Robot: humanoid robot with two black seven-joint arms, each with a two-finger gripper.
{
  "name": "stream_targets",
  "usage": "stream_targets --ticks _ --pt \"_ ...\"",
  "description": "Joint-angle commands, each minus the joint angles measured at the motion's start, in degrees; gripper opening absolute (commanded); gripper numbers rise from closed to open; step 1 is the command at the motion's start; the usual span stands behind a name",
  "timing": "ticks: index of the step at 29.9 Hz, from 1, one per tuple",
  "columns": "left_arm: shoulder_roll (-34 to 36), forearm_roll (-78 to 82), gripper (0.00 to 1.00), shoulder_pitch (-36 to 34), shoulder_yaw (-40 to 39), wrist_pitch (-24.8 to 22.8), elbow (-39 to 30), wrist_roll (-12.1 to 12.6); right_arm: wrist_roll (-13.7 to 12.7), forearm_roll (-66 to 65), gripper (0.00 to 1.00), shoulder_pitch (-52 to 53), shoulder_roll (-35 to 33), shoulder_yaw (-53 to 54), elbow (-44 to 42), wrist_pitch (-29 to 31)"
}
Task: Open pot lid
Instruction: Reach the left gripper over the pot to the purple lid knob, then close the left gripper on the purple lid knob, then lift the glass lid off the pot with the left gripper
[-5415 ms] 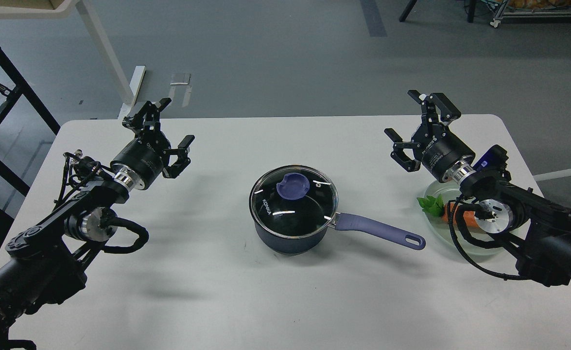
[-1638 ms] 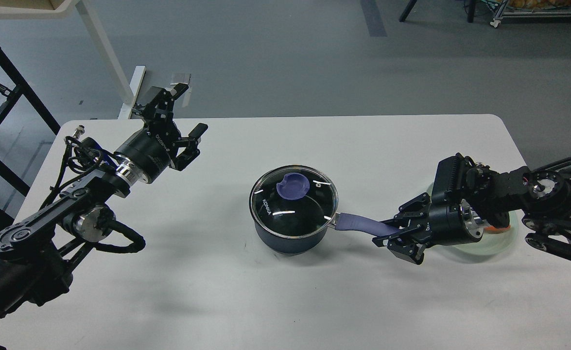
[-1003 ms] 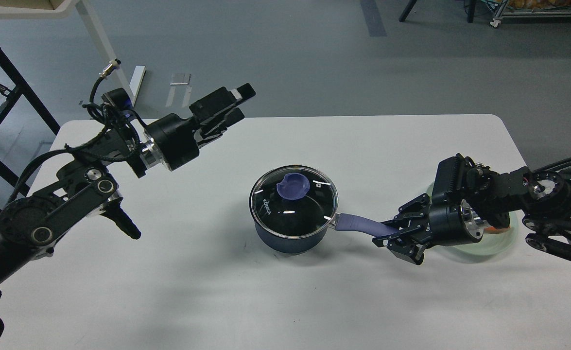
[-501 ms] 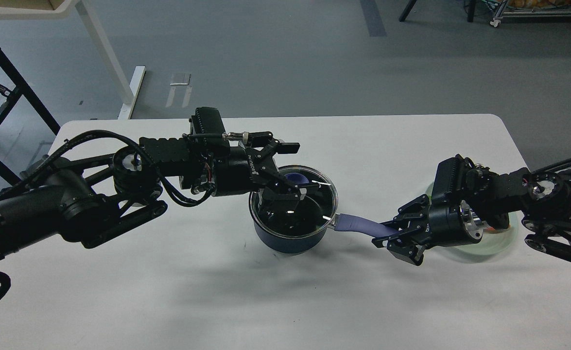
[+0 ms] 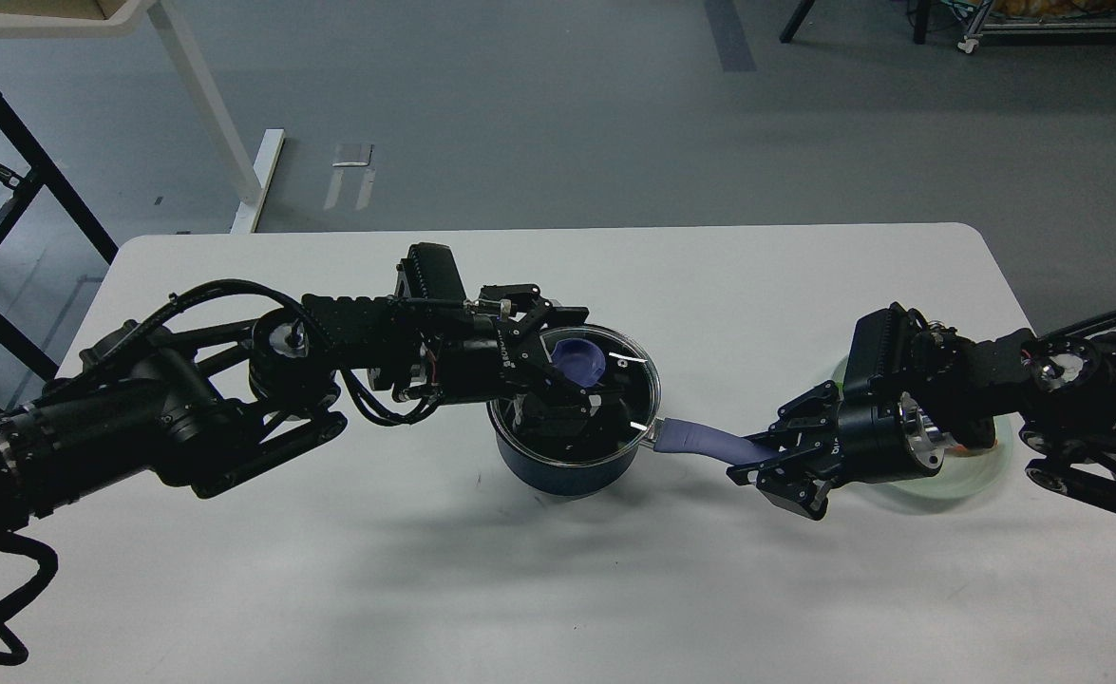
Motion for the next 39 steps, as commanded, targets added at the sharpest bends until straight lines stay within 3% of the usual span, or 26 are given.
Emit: stream_targets --ticks 1,15,17,22,30,33,39 --pt "-0.7 0.0 0.99 0.3 0.1 0.1 1.6 0.0 0.0 0.0 0.27 0.0 0.0 0.0 0.0 0.0" --pt "-0.8 -0.2 0.96 2.1 0.1 0.1 2.3 0.0 0.0 0.0 0.28 0.0 0.0 0.0 0.0 0.0" --pt "-0.9 -0.2 0.91 2.2 0.1 0.1 2.3 0.0 0.0 0.0 0.28 0.0 -0.1 0.0 0.0 0.0" --pt "-0.9 -0.3 0.65 2.1 0.1 0.1 2.3 0.0 0.0 0.0 0.28 -0.1 0.0 0.0 0.0 0.0" --pt "-0.8 -0.3 0.46 2.0 0.0 0.1 2.2 0.0 0.0 0.0 0.28 -0.3 0.0 0.0 0.0 0.0" --pt "-0.7 -0.3 0.40 1.6 -0.1 0.1 2.0 0.0 0.0 0.0 0.28 -0.4 0.0 0.0 0.0 0.0" --pt "0.0 -0.4 0.40 -0.1 -0.2 0.2 0.4 0.0 0.0 0.0 0.28 -0.5 -0.1 0.0 0.0 -0.1"
